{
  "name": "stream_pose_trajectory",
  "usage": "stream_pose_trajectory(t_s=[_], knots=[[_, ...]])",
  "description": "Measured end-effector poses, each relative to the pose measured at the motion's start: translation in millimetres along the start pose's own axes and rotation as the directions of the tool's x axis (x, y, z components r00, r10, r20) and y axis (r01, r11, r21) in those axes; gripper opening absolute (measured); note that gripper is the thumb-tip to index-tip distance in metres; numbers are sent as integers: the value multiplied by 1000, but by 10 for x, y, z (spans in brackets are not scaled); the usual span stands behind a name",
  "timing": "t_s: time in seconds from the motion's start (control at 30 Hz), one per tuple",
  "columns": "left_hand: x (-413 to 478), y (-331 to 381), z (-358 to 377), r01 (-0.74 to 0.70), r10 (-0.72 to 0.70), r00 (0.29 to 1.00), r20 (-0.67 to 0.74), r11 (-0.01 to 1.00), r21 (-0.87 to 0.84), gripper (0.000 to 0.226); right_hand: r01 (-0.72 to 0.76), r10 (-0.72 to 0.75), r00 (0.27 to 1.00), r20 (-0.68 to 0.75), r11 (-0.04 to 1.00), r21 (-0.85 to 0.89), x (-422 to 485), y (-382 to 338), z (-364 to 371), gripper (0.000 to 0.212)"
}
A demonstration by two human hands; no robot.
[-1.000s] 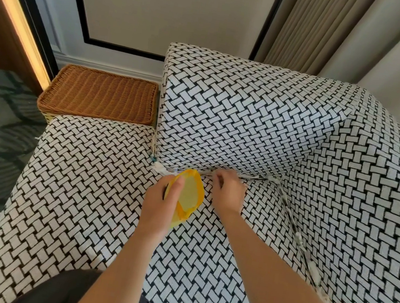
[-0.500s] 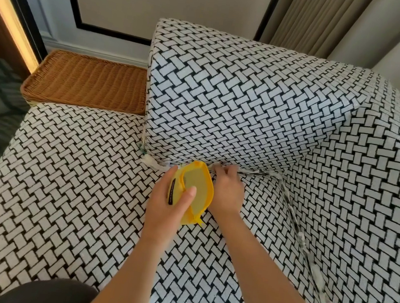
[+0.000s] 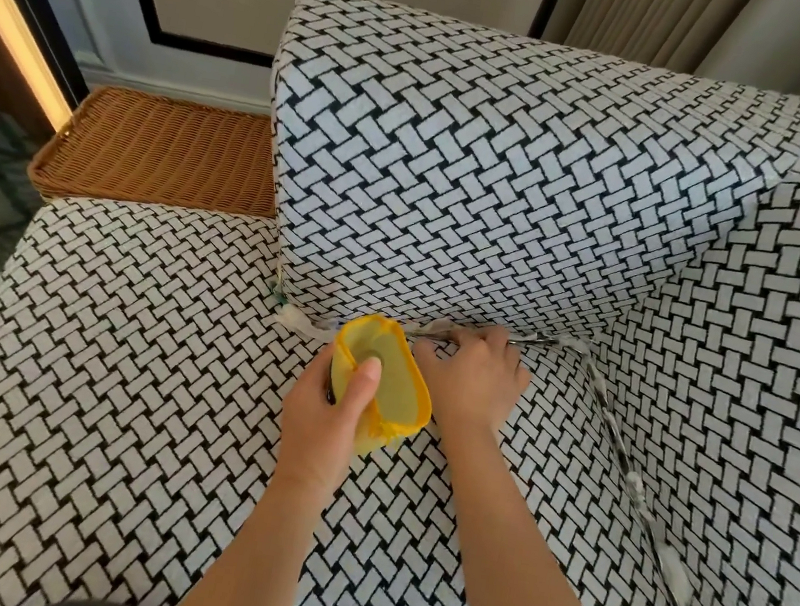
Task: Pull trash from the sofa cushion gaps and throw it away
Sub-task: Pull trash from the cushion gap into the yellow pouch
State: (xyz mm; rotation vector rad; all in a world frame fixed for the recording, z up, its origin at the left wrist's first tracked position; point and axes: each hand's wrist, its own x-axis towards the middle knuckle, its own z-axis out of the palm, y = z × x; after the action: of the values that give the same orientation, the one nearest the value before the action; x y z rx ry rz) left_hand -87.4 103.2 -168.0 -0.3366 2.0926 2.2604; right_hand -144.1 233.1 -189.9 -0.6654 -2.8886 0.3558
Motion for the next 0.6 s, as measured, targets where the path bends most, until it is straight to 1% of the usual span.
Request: stream_pose_trajectory(t_s=[0.03,0.1,0.17,0.23,0.3,0.4,0.6], knots=[[6,-3,7,-3,3,1000,4,1000,3,43,-16,16,1000,13,1000,5,23,-6,-9,49],[10,4,12,-14,14,1000,7,1000,23,36,-28,28,999,38,1000,4,79,-32,-38,45],[7,25,15,-23,23,1000,3,999,39,25,-8,8,998,62,1000,-7,133,-48,-76,42],[15,44,13,-25,25,1000,-5,998,54,23,43,-43,997,65,999,-3,167,-30,-83,39],[10,56,19,-7,8,1000,-16,998,65,24,121,-120,992,42,993,-10,182,31,-71,35],[31,55,26,9,-7,1000,-29,997,80,23,215,-215,977,-12,976,29,213,90,-55,32],[74,90,44,29,-27,999,-18,988,149,16,294,-279,952,-123,946,133,200,116,-16,15]])
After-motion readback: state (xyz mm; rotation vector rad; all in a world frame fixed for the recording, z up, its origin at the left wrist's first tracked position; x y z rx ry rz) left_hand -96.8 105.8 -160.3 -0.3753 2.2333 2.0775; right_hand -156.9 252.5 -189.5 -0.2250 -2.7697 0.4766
